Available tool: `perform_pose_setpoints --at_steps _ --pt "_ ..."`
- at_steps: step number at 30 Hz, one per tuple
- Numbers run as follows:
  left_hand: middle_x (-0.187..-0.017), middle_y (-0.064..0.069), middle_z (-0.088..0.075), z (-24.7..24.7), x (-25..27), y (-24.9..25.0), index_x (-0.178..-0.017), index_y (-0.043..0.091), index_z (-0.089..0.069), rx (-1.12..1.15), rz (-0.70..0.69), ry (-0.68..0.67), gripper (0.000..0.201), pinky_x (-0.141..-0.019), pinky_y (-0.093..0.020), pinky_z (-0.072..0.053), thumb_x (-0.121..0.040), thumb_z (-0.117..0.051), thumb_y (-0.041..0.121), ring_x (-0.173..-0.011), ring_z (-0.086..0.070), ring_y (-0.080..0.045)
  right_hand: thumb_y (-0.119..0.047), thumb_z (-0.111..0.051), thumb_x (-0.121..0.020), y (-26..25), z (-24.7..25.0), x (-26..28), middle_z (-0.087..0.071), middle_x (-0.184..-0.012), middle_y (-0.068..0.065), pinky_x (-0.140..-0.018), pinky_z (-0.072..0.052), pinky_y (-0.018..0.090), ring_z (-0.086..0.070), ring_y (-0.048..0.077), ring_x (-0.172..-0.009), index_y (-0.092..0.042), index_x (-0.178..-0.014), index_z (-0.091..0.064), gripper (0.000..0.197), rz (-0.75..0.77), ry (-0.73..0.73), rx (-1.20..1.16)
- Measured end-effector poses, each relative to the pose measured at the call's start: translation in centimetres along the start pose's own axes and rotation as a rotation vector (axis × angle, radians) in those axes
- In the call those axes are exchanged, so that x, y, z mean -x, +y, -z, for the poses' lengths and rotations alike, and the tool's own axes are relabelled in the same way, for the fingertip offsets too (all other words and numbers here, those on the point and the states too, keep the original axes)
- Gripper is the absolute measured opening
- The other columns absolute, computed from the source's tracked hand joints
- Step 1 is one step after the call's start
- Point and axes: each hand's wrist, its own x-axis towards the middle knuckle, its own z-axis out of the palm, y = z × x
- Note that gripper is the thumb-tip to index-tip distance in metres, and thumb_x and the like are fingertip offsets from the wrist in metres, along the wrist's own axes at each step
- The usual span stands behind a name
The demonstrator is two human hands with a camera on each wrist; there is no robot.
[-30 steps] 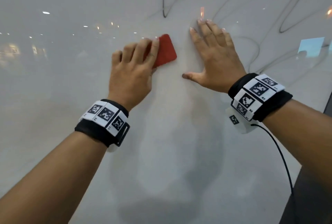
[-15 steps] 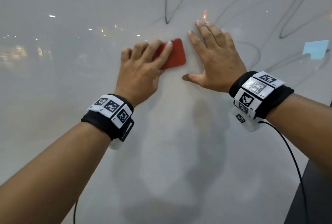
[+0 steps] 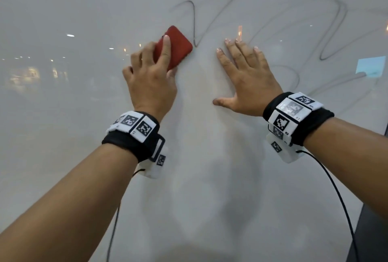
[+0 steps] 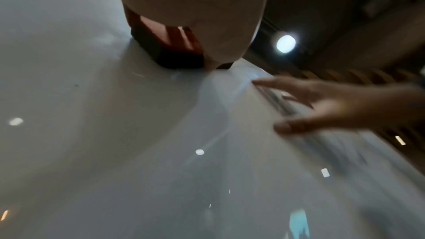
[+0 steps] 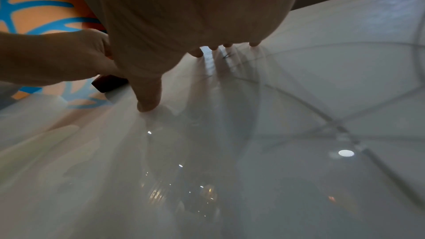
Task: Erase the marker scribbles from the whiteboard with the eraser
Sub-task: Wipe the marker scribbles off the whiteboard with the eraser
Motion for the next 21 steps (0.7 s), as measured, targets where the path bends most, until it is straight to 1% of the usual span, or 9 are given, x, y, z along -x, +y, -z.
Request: perform_pose_setpoints --at_steps 4,5,8,9,12,13,16,17,21 --pt "-0.14 -0.005 -0.049 -0.8 1.3 1.0 -0.149 0.024 -0.038 -0.123 -0.484 -0.026 0.064 -0.086 -0.046 -0.04 -0.088 -0.054 0.033 -0.117 -0.044 -0.03 -0.074 -0.058 -0.073 -0.3 0.1 0.2 -0.003 -0.165 0.006 -0.12 -0.006 0.053 -0.001 0.025 -0.152 -0.019 -0.158 -0.008 0.113 -0.014 0.012 -0.03" --pt "-0.14 -0.005 -0.05 -0.8 0.8 0.6 -0.15 0.025 -0.038 -0.128 -0.442 -0.012 0.063 -0.087 -0.047 -0.039 -0.089 -0.052 0.034 -0.118 -0.044 -0.03 -0.074 -0.057 -0.073 -0.3 0.1 0.3 -0.003 -0.165 0.006 -0.12 -0.006 0.053 -0.001 0.025 -0.152 -0.019 -0.158 -0.008 0.113 -0.015 0.013 -0.03" --pt "-0.139 -0.007 -0.049 -0.5 -0.4 1.2 -0.15 0.025 -0.037 -0.024 -0.057 0.037 0.064 -0.088 -0.049 -0.04 -0.089 -0.053 0.035 -0.12 -0.041 -0.032 -0.075 -0.055 -0.075 -0.2 0.2 0.4 -0.001 -0.165 0.005 -0.121 -0.005 0.052 0.001 0.025 -0.152 -0.02 -0.158 -0.006 0.111 -0.014 0.001 -0.024" --pt "-0.139 -0.007 -0.049 -0.5 -0.3 1.6 -0.15 0.024 -0.038 -0.034 -0.091 0.038 0.064 -0.087 -0.049 -0.04 -0.089 -0.054 0.035 -0.119 -0.04 -0.031 -0.075 -0.055 -0.075 -0.2 0.2 0.4 -0.001 -0.165 0.005 -0.121 -0.005 0.052 0.002 0.025 -0.152 -0.02 -0.158 -0.005 0.111 -0.014 -0.002 -0.025" --pt "-0.137 -0.007 -0.05 -0.9 -0.2 1.0 -0.149 0.024 -0.038 -0.117 -0.406 0.015 0.063 -0.085 -0.048 -0.041 -0.089 -0.053 0.036 -0.115 -0.039 -0.029 -0.074 -0.055 -0.075 -0.3 0.1 0.4 0.0 -0.165 0.005 -0.121 -0.005 0.052 0.002 0.025 -0.152 -0.02 -0.158 -0.004 0.111 -0.013 0.002 -0.027" --pt "-0.137 -0.007 -0.05 -0.8 -0.7 0.4 -0.15 0.025 -0.037 -0.125 -0.384 0.02 0.063 -0.086 -0.048 -0.04 -0.09 -0.053 0.036 -0.115 -0.04 -0.029 -0.074 -0.055 -0.075 -0.3 0.0 0.4 0.0 -0.165 0.005 -0.121 -0.005 0.052 0.002 0.025 -0.152 -0.02 -0.158 -0.004 0.111 -0.014 0.002 -0.027" --pt "-0.138 -0.008 -0.046 -0.3 -2.2 0.3 -0.152 0.027 -0.032 -0.063 -0.002 0.004 0.065 -0.09 -0.049 -0.038 -0.09 -0.052 0.036 -0.119 -0.042 -0.034 -0.075 -0.054 -0.076 -0.2 -0.2 0.5 -0.001 -0.165 0.005 -0.121 -0.006 0.052 0.001 0.025 -0.152 -0.02 -0.158 -0.006 0.11 -0.013 0.002 -0.035" --pt "-0.138 -0.008 -0.046 -0.2 -2.4 0.8 -0.152 0.027 -0.032 -0.06 0.029 -0.009 0.065 -0.09 -0.049 -0.038 -0.091 -0.052 0.036 -0.119 -0.042 -0.035 -0.075 -0.054 -0.076 -0.2 -0.3 0.4 -0.001 -0.165 0.005 -0.121 -0.005 0.052 0.001 0.025 -0.152 -0.02 -0.158 -0.005 0.11 -0.012 0.005 -0.037" --pt "-0.135 -0.009 -0.051 -0.7 -1.5 0.7 -0.149 0.025 -0.039 -0.145 -0.437 0.0 0.06 -0.086 -0.048 -0.04 -0.091 -0.051 0.036 -0.115 -0.04 -0.03 -0.075 -0.053 -0.076 -0.2 -0.4 0.5 0.001 -0.165 0.004 -0.121 -0.004 0.052 0.003 0.024 -0.152 -0.02 -0.158 -0.002 0.111 -0.012 0.006 -0.038"
